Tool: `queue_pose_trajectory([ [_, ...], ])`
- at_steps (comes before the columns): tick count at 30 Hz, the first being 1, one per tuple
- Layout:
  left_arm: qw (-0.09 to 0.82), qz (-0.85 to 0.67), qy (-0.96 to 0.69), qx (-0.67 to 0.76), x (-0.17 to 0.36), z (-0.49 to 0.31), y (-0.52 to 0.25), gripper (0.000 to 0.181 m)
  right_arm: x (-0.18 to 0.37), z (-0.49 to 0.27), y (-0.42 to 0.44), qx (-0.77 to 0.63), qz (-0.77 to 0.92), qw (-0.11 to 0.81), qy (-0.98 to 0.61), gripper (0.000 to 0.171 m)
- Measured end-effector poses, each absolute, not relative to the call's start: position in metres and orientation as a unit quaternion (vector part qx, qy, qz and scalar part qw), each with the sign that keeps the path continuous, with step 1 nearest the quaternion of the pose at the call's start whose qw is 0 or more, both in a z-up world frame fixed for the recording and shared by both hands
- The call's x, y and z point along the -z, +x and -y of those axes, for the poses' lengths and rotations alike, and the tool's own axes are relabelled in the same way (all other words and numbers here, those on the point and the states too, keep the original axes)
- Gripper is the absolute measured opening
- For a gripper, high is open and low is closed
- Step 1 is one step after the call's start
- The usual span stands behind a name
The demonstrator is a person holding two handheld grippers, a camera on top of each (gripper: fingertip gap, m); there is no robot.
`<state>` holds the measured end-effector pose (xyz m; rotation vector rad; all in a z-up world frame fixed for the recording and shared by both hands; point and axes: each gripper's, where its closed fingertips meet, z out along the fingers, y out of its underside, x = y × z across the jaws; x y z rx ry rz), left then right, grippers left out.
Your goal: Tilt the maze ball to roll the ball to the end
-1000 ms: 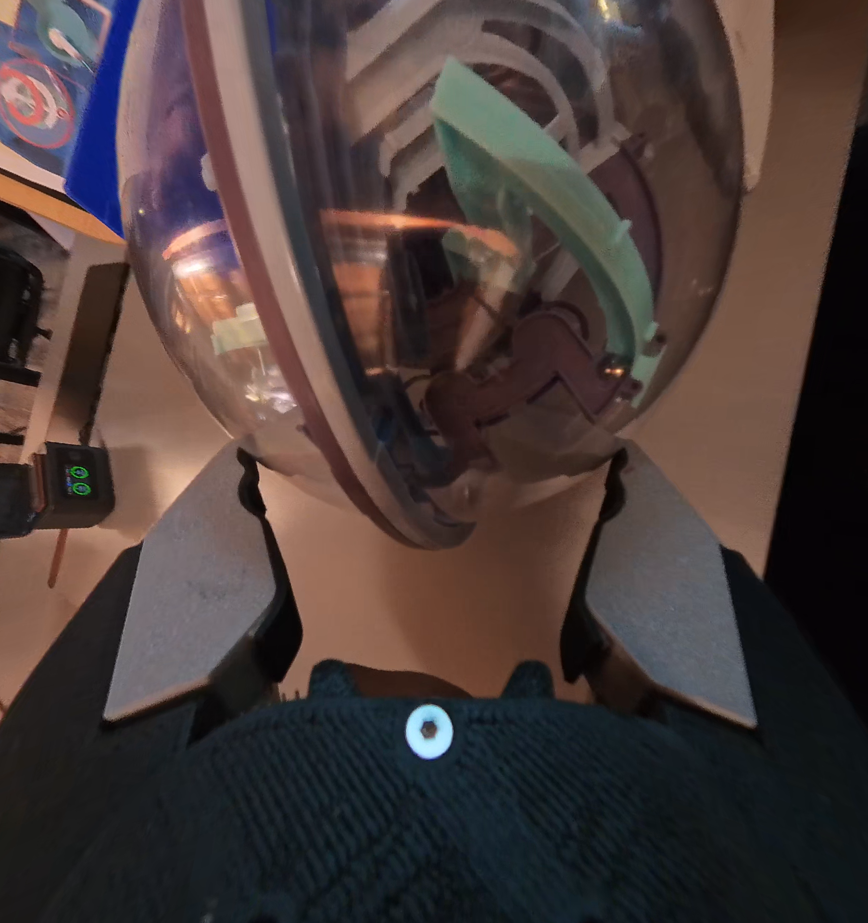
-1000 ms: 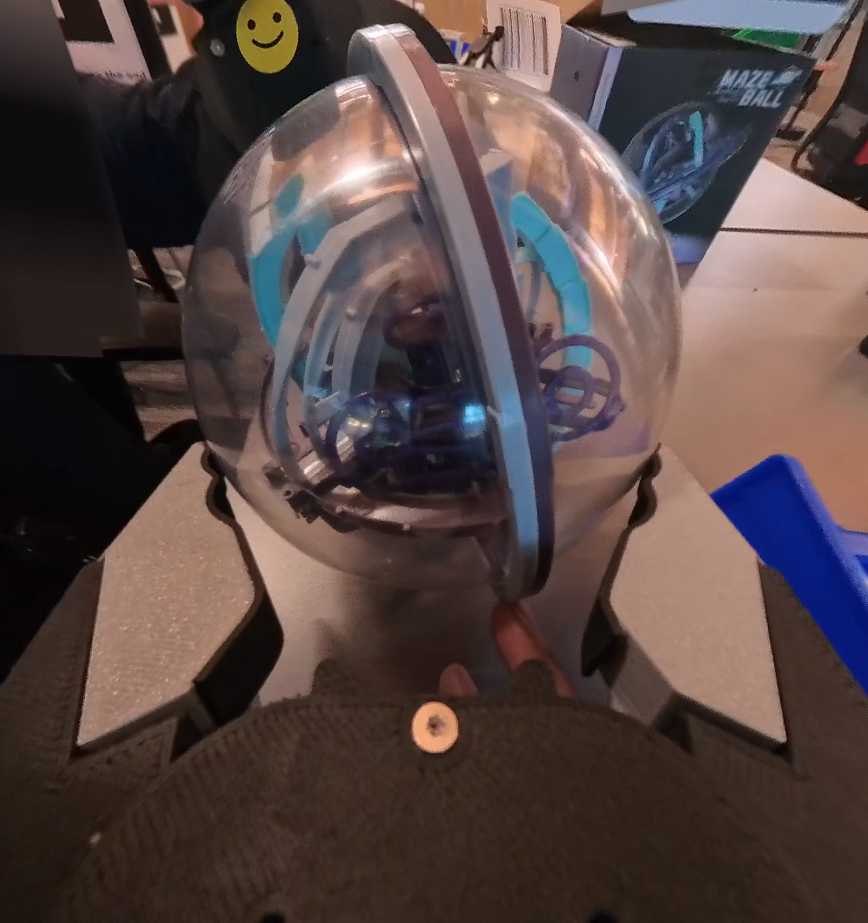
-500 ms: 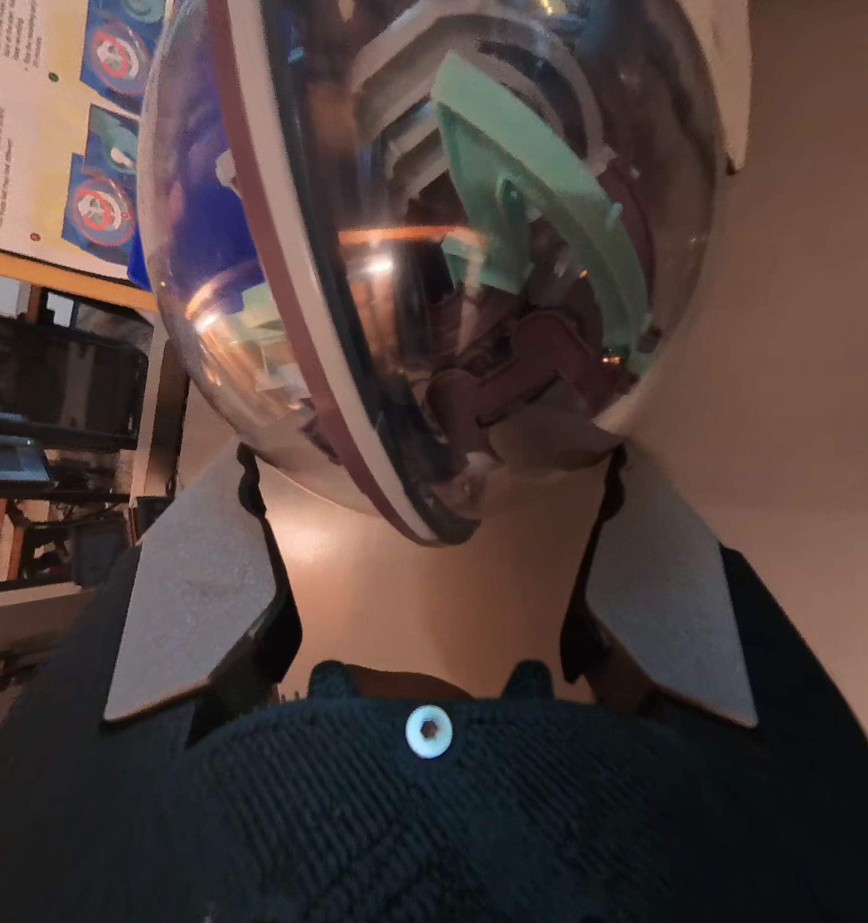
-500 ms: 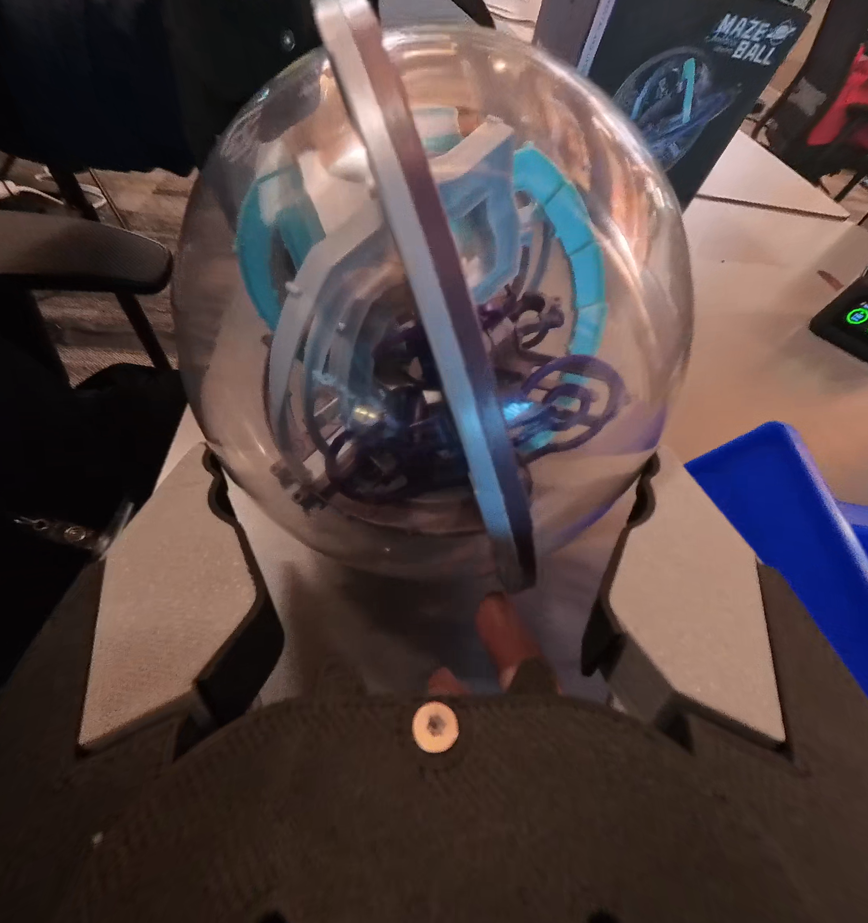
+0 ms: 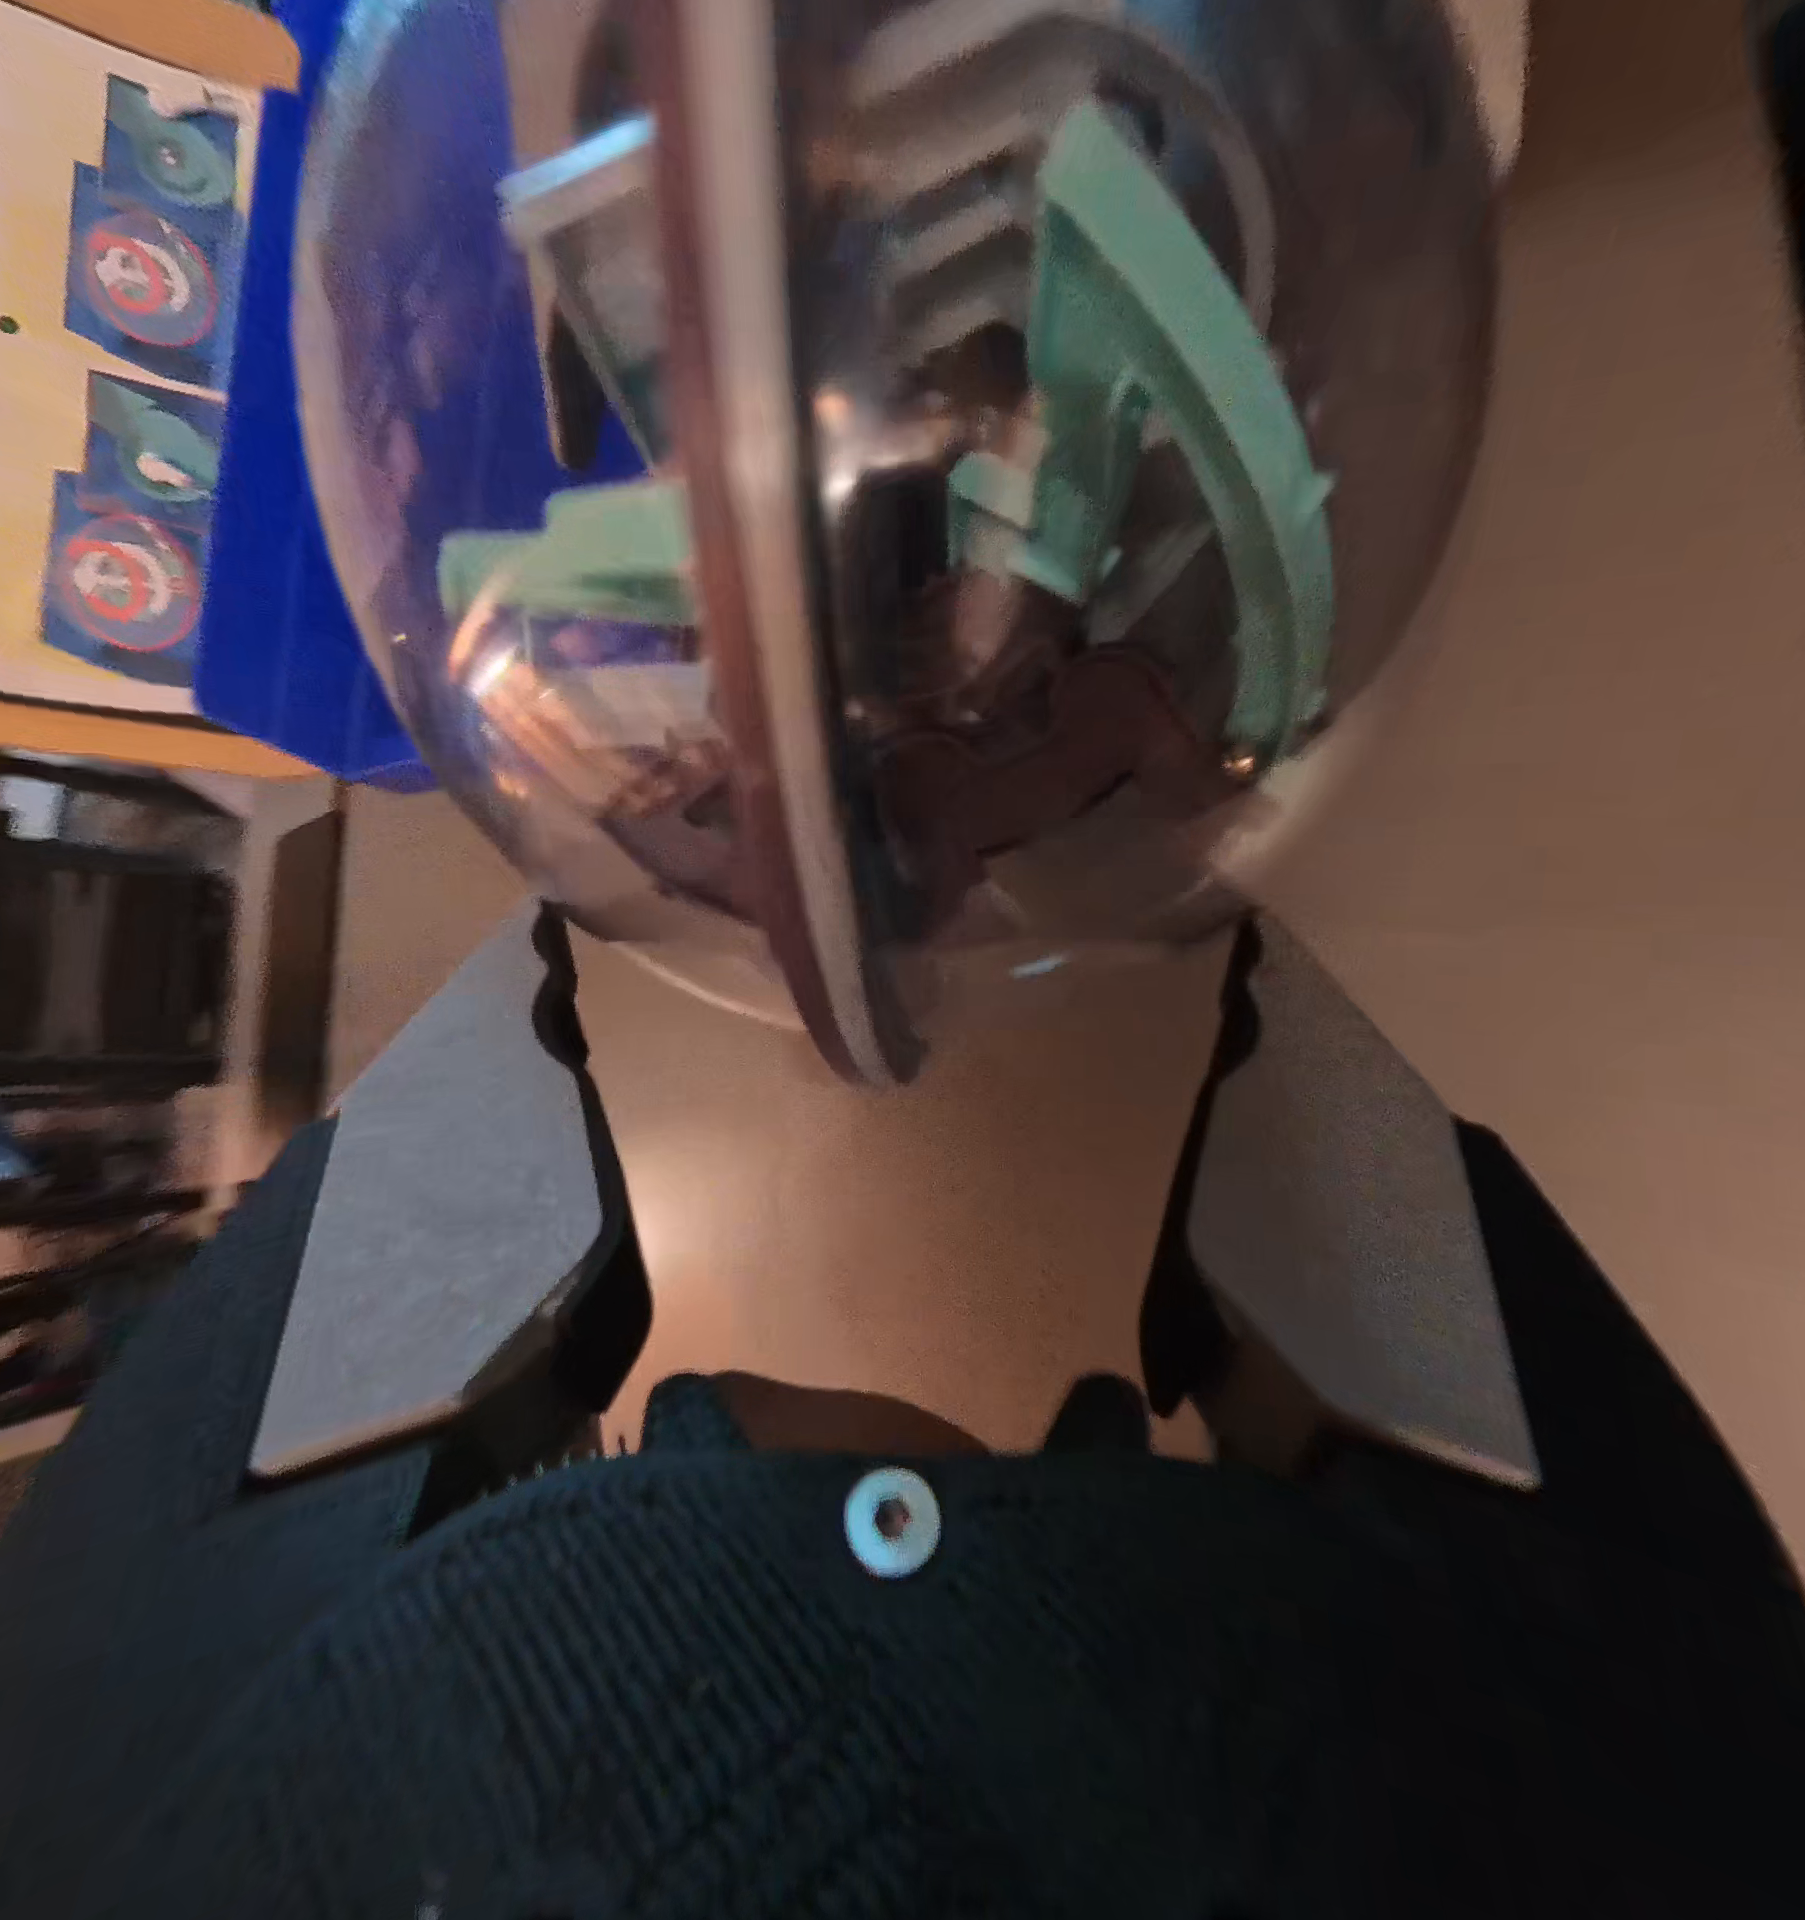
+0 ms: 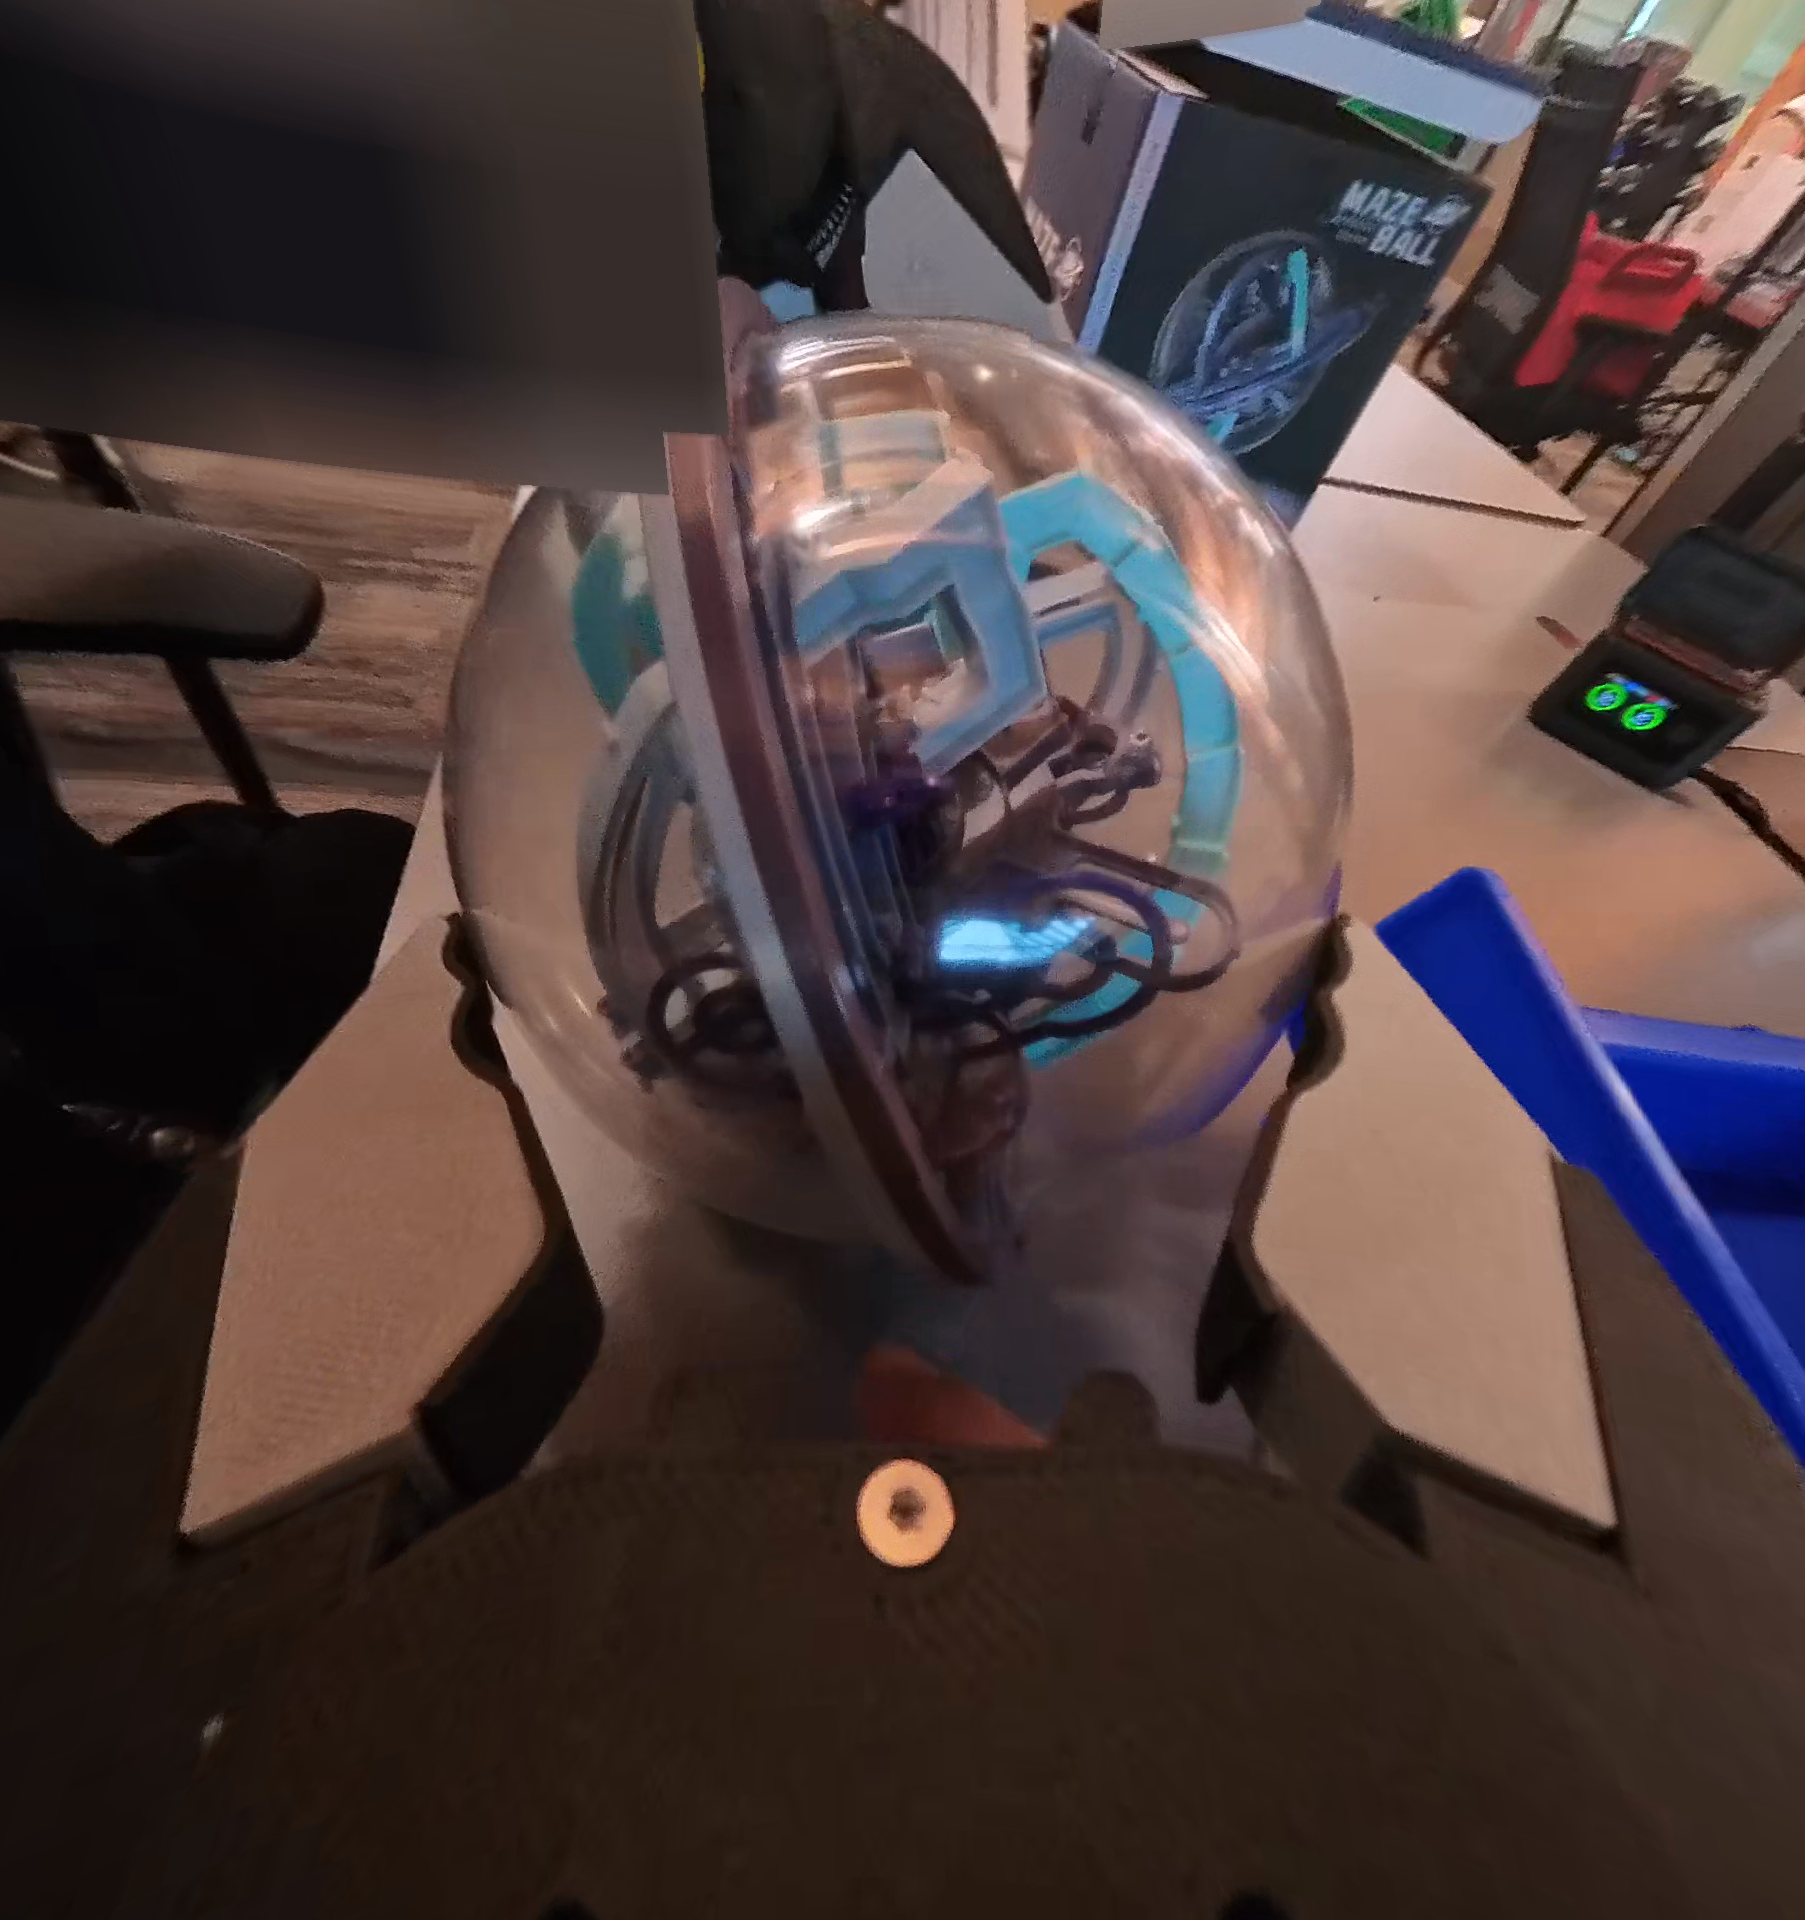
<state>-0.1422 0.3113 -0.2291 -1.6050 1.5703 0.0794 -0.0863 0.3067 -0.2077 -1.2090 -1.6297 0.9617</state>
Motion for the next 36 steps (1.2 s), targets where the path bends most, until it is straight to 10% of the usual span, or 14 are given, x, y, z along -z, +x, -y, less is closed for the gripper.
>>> queue_pose_trajectory([
  [1, 0.442, -0.621, -0.648, 0.008, 0.226, -0.305, -0.139, 0.116, 0.209, -0.305, -0.084, -0.375, 0.654, 0.443, -0.485, 0.148],
  [7, 0.467, -0.544, -0.666, 0.208, 0.210, -0.273, -0.131, 0.107, 0.217, -0.300, -0.070, -0.303, 0.651, 0.473, -0.511, 0.147],
  [26, 0.513, -0.597, -0.594, 0.169, 0.196, -0.275, -0.111, 0.089, 0.175, -0.288, -0.028, -0.514, 0.497, 0.293, -0.635, 0.146],
  [36, 0.534, -0.519, -0.637, 0.201, 0.194, -0.280, -0.117, 0.102, 0.199, -0.290, -0.027, -0.380, 0.558, 0.390, -0.626, 0.126],
])
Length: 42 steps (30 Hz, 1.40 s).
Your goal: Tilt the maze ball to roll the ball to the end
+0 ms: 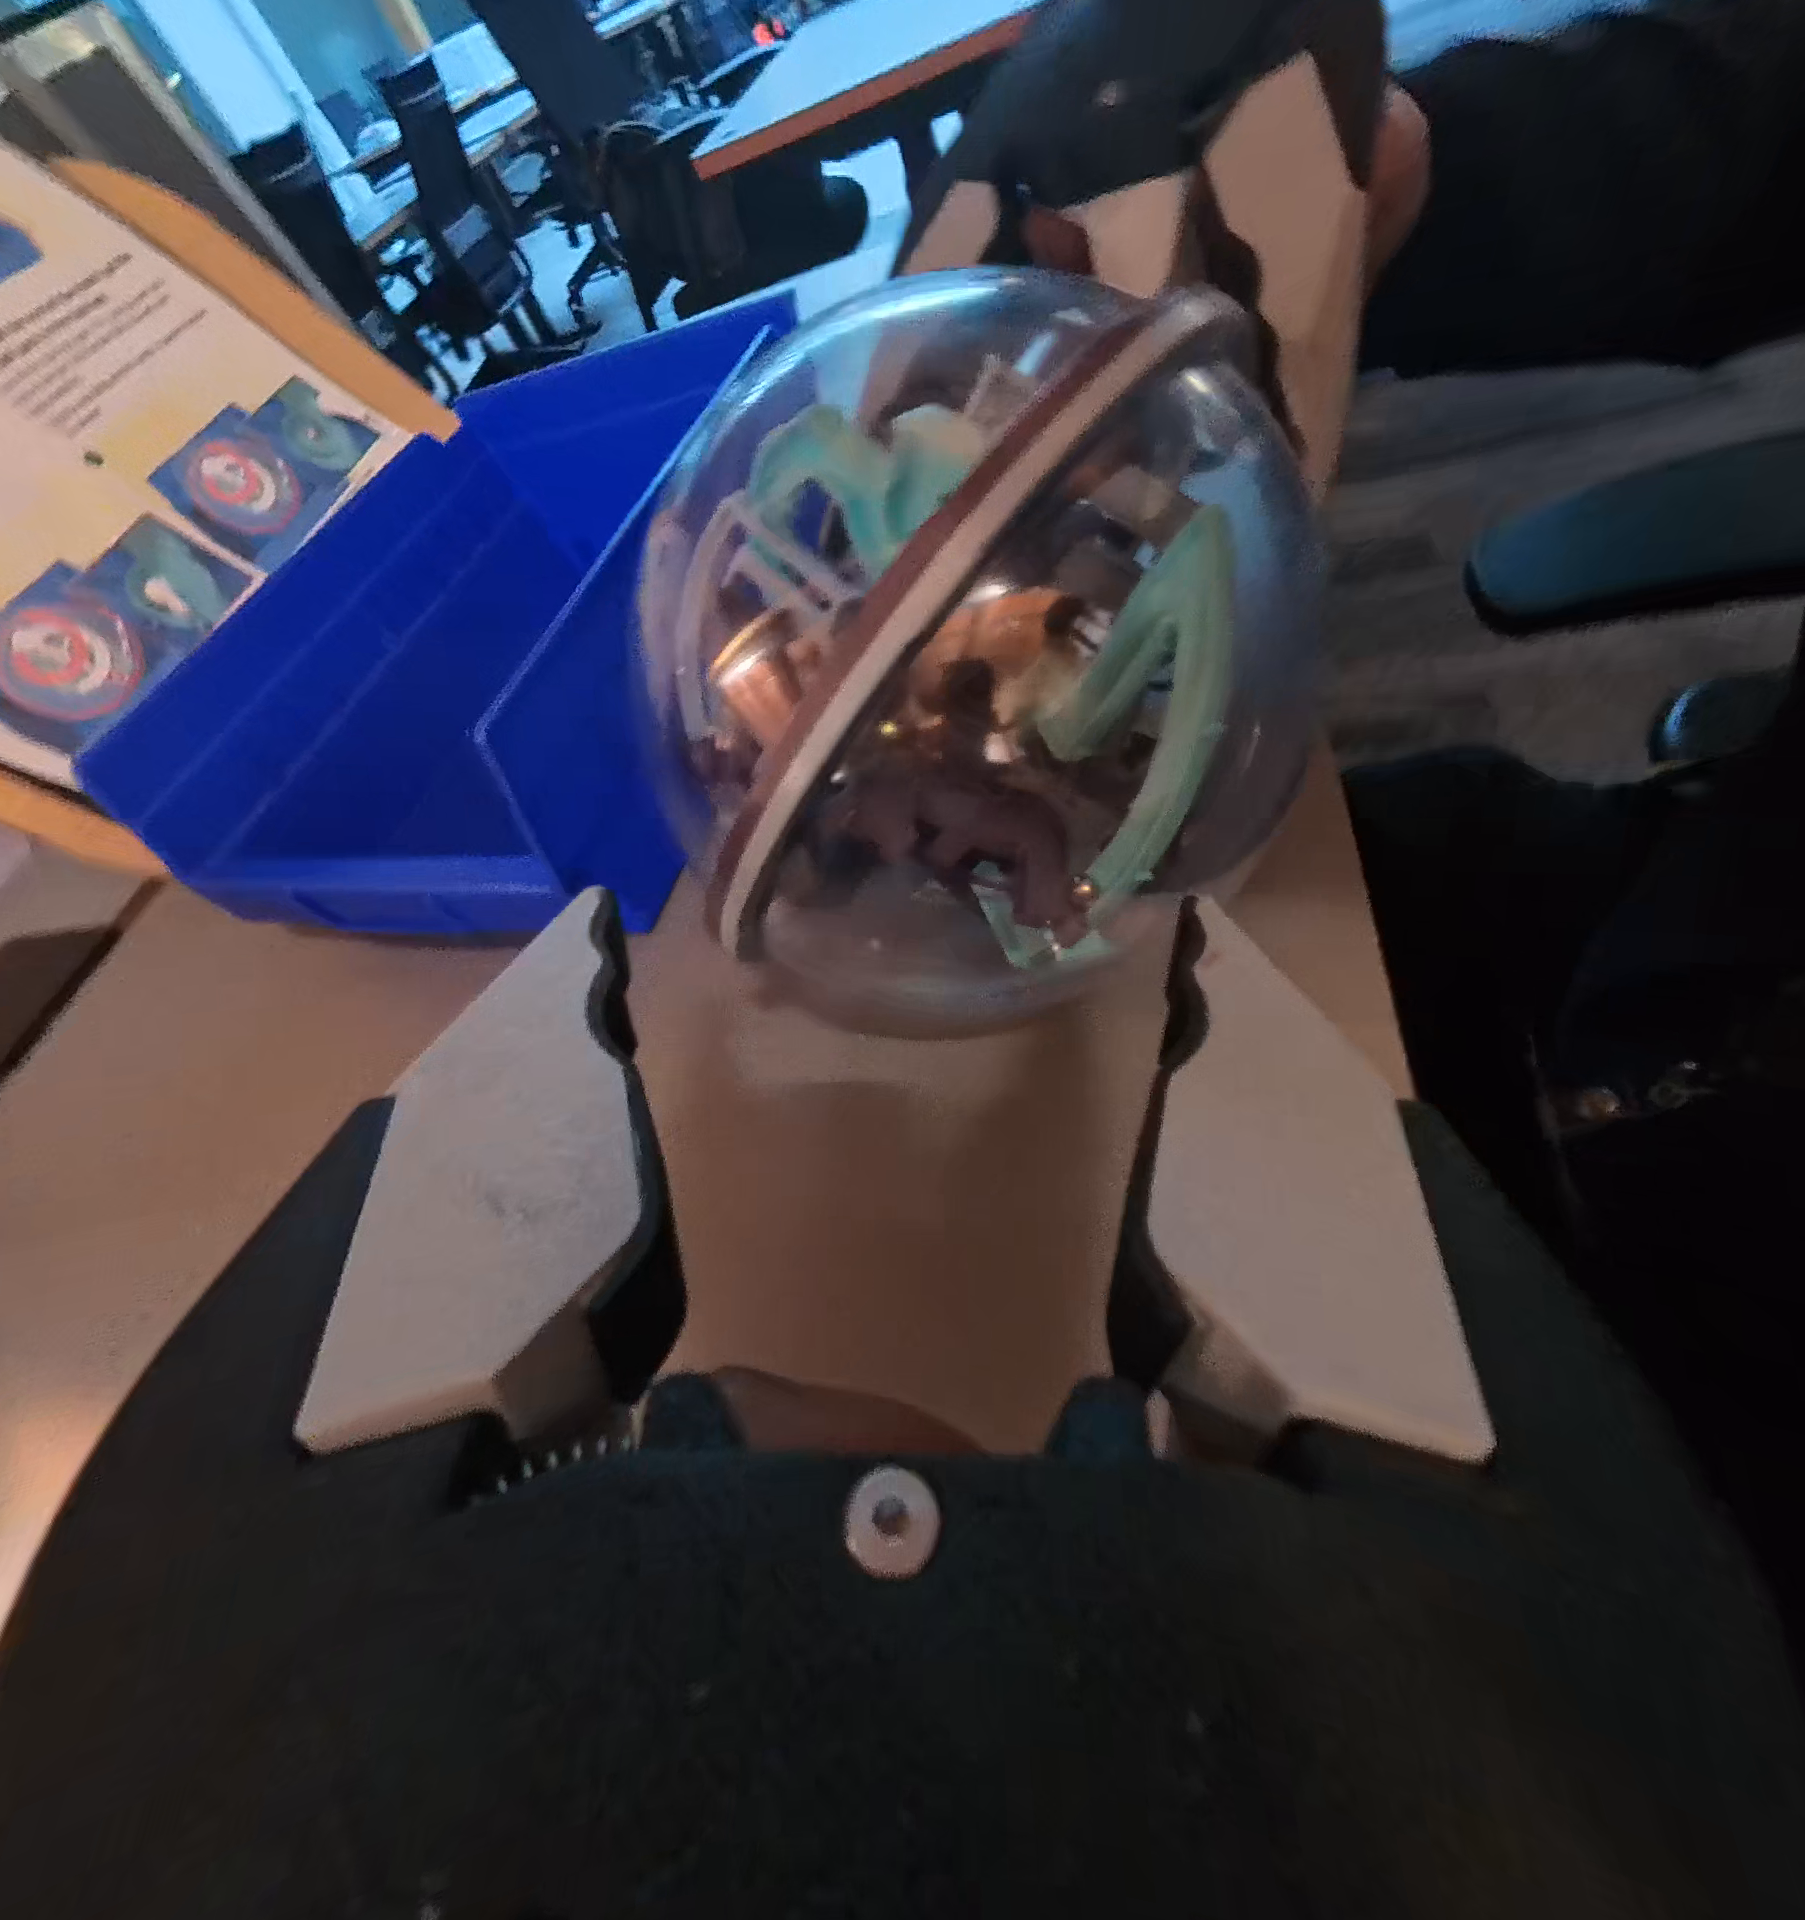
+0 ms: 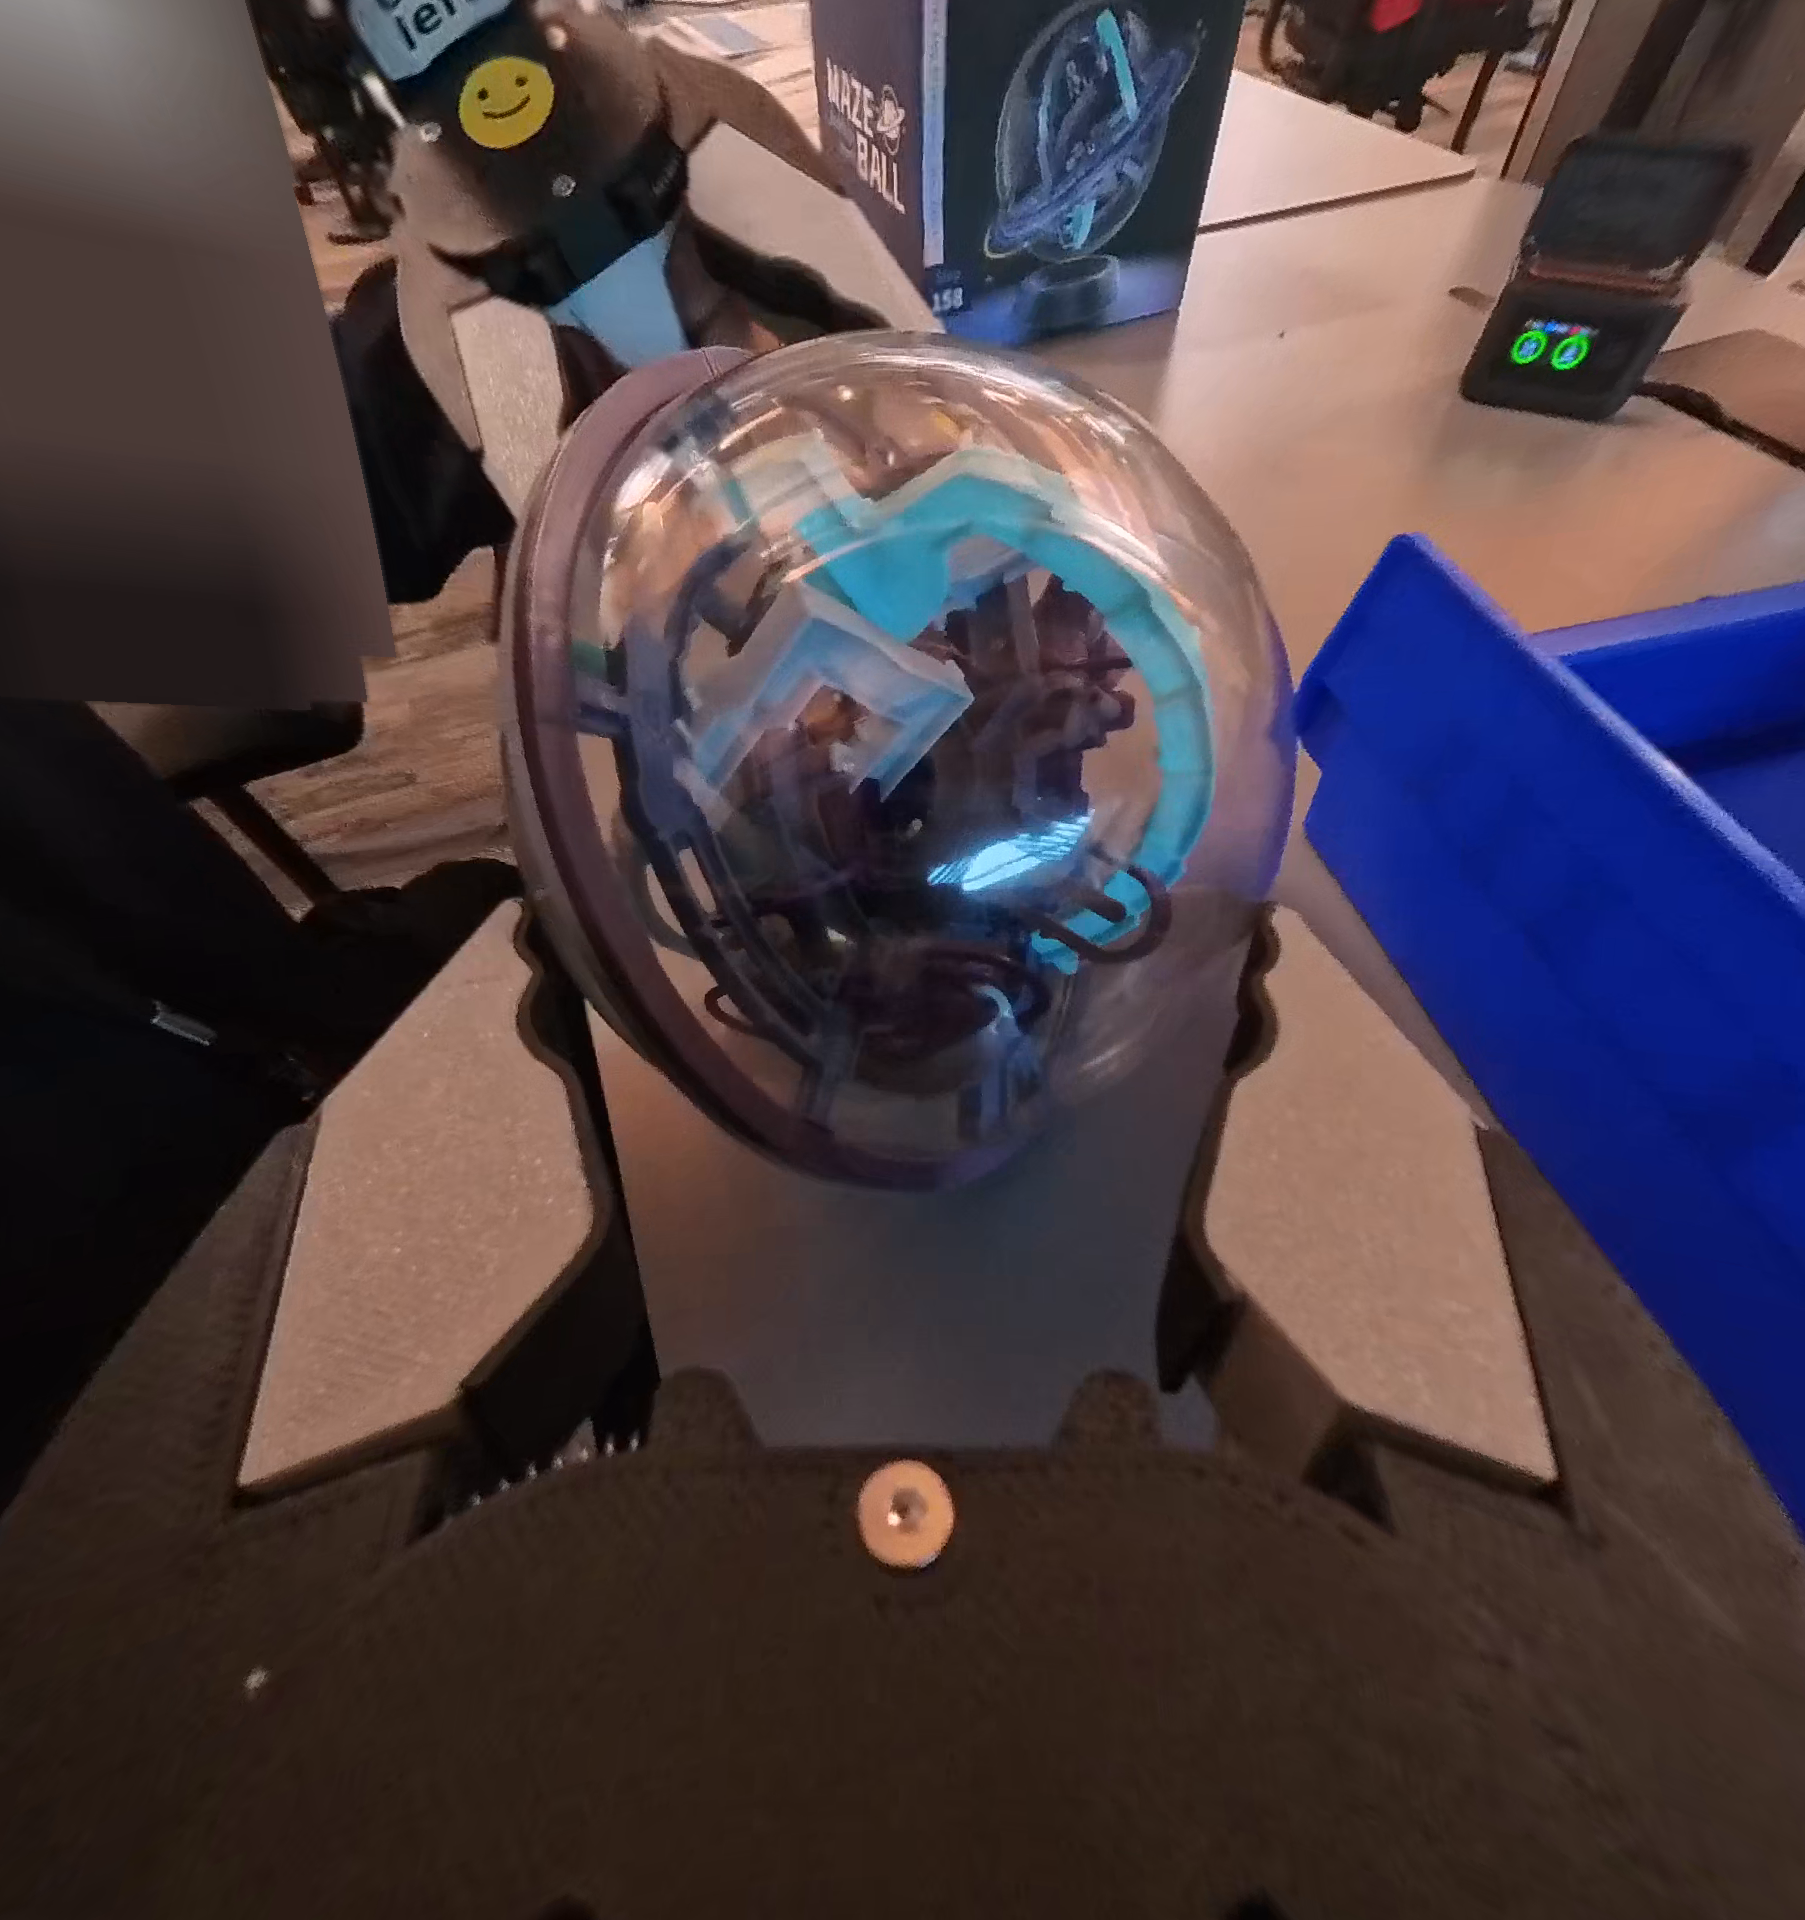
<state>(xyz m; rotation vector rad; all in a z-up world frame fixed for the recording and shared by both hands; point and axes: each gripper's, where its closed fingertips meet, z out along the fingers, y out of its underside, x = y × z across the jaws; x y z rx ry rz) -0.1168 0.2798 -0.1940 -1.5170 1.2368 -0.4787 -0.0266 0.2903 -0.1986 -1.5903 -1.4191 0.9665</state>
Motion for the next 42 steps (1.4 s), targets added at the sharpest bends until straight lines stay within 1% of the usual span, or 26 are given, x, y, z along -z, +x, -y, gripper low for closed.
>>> queue_pose_trajectory([
  [2, 0.524, -0.468, -0.664, 0.254, 0.191, -0.278, -0.122, 0.110, 0.198, -0.287, -0.025, -0.368, 0.566, 0.405, -0.616, 0.124],
  [4, 0.471, -0.415, -0.691, 0.359, 0.187, -0.267, -0.116, 0.117, 0.198, -0.283, -0.025, -0.352, 0.577, 0.415, -0.609, 0.123],
  [6, 0.443, -0.353, -0.703, 0.431, 0.176, -0.268, -0.109, 0.111, 0.199, -0.280, -0.026, -0.334, 0.589, 0.424, -0.602, 0.122],
  [9, 0.400, -0.305, -0.716, 0.484, 0.169, -0.272, -0.103, 0.108, 0.204, -0.278, -0.028, -0.309, 0.602, 0.424, -0.602, 0.122],
  [10, 0.393, -0.304, -0.723, 0.479, 0.171, -0.274, -0.101, 0.109, 0.208, -0.278, -0.029, -0.303, 0.605, 0.420, -0.604, 0.123],
  [12, 0.377, -0.323, -0.731, 0.467, 0.179, -0.270, -0.097, 0.119, 0.217, -0.277, -0.030, -0.293, 0.610, 0.411, -0.611, 0.127],
  [14, 0.377, -0.337, -0.730, 0.458, 0.181, -0.267, -0.093, 0.122, 0.225, -0.275, -0.030, -0.289, 0.611, 0.402, -0.618, 0.131],
  [20, 0.376, -0.361, -0.726, 0.449, 0.183, -0.267, -0.090, 0.122, 0.225, -0.272, -0.027, -0.353, 0.579, 0.370, -0.635, 0.133],
  [25, 0.375, -0.359, -0.722, 0.458, 0.181, -0.273, -0.087, 0.117, 0.206, -0.272, -0.013, -0.462, 0.519, 0.318, -0.645, 0.132],
  [28, 0.374, -0.360, -0.720, 0.460, 0.180, -0.275, -0.085, 0.115, 0.195, -0.273, 0.002, -0.536, 0.459, 0.266, -0.657, 0.132],
  [32, 0.367, -0.370, -0.724, 0.452, 0.187, -0.275, -0.081, 0.115, 0.208, -0.279, 0.004, -0.575, 0.385, 0.185, -0.697, 0.132],
  [34, 0.363, -0.374, -0.731, 0.441, 0.193, -0.274, -0.080, 0.114, 0.216, -0.278, -0.002, -0.571, 0.383, 0.169, -0.706, 0.131],
  [39, 0.386, -0.384, -0.730, 0.412, 0.193, -0.279, -0.079, 0.112, 0.223, -0.282, -0.012, -0.534, 0.411, 0.190, -0.714, 0.138],
  [40, 0.391, -0.377, -0.730, 0.415, 0.191, -0.281, -0.080, 0.106, 0.226, -0.281, -0.011, -0.517, 0.425, 0.196, -0.716, 0.141],
  [42, 0.394, -0.368, -0.722, 0.435, 0.186, -0.282, -0.080, 0.102, 0.234, -0.281, -0.009, -0.467, 0.459, 0.211, -0.726, 0.151],
])
